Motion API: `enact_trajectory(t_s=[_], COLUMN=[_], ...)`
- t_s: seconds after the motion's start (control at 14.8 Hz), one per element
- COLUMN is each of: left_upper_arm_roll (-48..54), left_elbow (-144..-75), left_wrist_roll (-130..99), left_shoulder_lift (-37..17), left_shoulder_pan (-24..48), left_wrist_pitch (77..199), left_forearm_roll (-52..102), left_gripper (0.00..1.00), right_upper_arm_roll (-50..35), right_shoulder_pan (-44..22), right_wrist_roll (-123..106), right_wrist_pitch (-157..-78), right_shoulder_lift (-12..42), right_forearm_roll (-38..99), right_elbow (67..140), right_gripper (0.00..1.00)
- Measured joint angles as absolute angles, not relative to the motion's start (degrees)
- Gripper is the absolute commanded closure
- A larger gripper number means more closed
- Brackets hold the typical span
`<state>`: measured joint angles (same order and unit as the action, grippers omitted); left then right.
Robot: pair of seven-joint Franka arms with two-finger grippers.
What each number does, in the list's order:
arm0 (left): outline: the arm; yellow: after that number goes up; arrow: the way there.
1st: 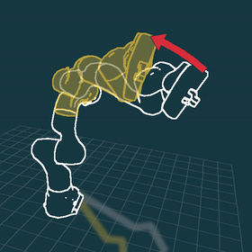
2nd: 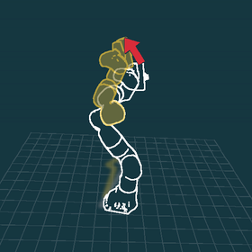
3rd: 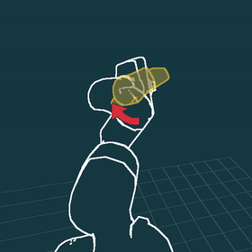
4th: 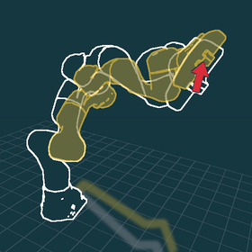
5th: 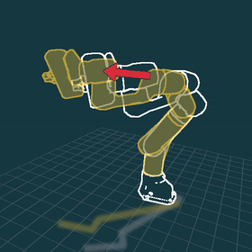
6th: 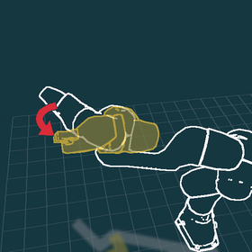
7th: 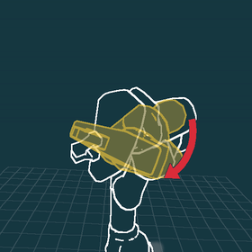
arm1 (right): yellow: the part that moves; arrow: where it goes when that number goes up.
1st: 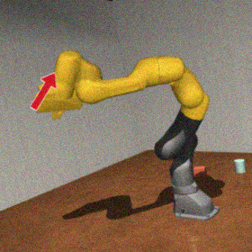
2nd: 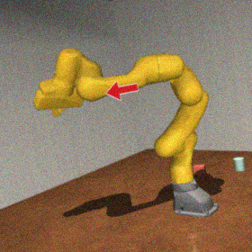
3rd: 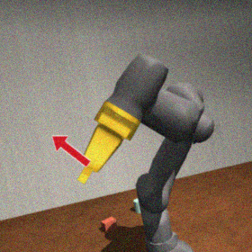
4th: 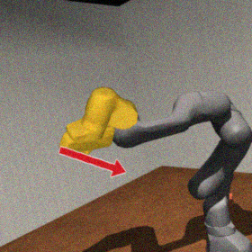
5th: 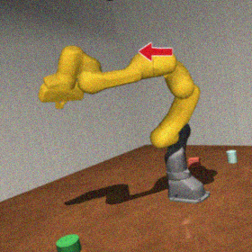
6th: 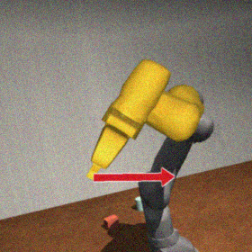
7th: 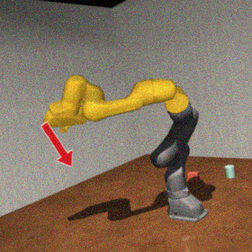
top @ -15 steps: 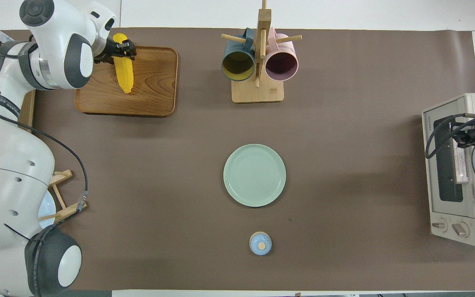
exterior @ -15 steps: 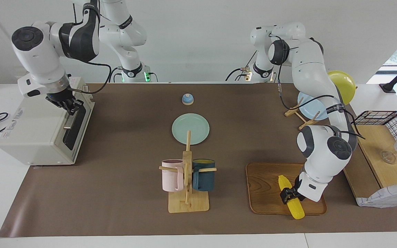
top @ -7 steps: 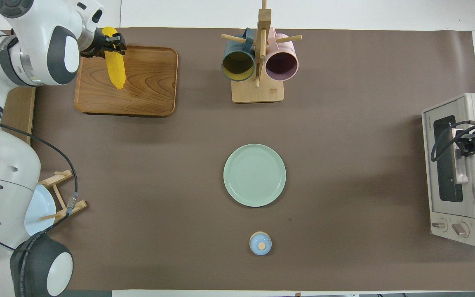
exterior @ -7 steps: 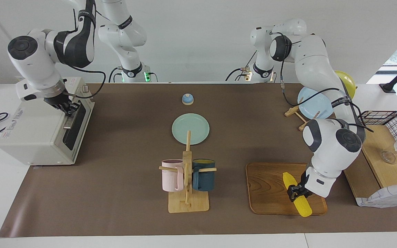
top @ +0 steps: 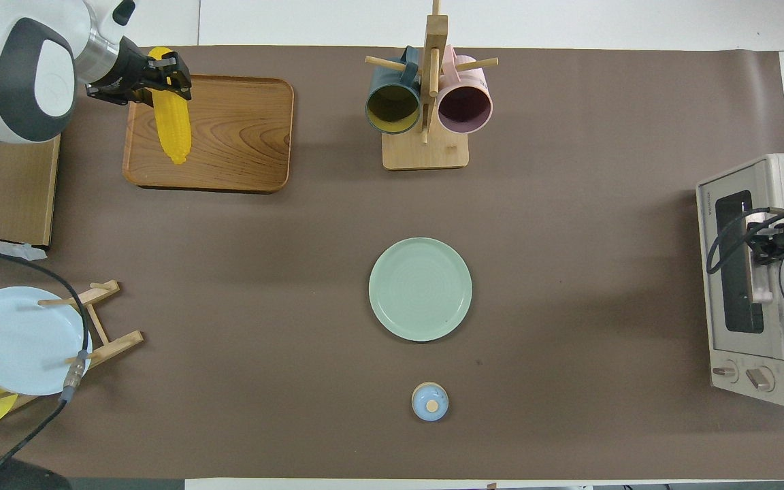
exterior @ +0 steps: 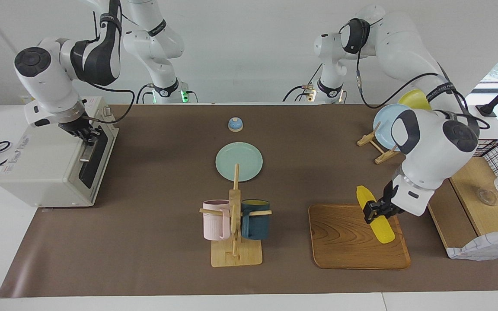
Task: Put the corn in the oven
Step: 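Carry the corn to the plate while the right gripper opens the oven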
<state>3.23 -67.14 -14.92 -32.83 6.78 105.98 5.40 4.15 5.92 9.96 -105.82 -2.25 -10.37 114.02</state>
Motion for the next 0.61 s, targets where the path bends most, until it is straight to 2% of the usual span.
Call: enact_trajectory(t_s=[0.2,0.41,0.61], left_upper_arm_roll=[3.7,4.0,4.1], left_elbow=[-76.2,-84.9,-94.8], left_wrist_roll=[-19.8,-29.1,-38.0], left_shoulder_lift=[-24.2,-18.5,-15.0], left_shoulder_pan=[10.4,19.0,28.8], left_wrist_pitch=[103.7,104.0,113.7], left_forearm_roll=[6.0,6.1,6.1], left_gripper=[1.00,1.00,1.00], right_upper_arm_roll=[4.0,3.7,3.4], right_shoulder_pan=[5.5,4.8,2.5], right_wrist_roll=[9.9,9.9,9.9], right_wrist_pitch=[-106.7,-108.0,-111.1], right_shoulder_lift=[-2.8,-3.5,-4.4], right_forearm_roll=[-10.4,-9.0,-7.5], right_elbow=[115.0,116.4,119.3], right_gripper=[1.00,1.00,1.00])
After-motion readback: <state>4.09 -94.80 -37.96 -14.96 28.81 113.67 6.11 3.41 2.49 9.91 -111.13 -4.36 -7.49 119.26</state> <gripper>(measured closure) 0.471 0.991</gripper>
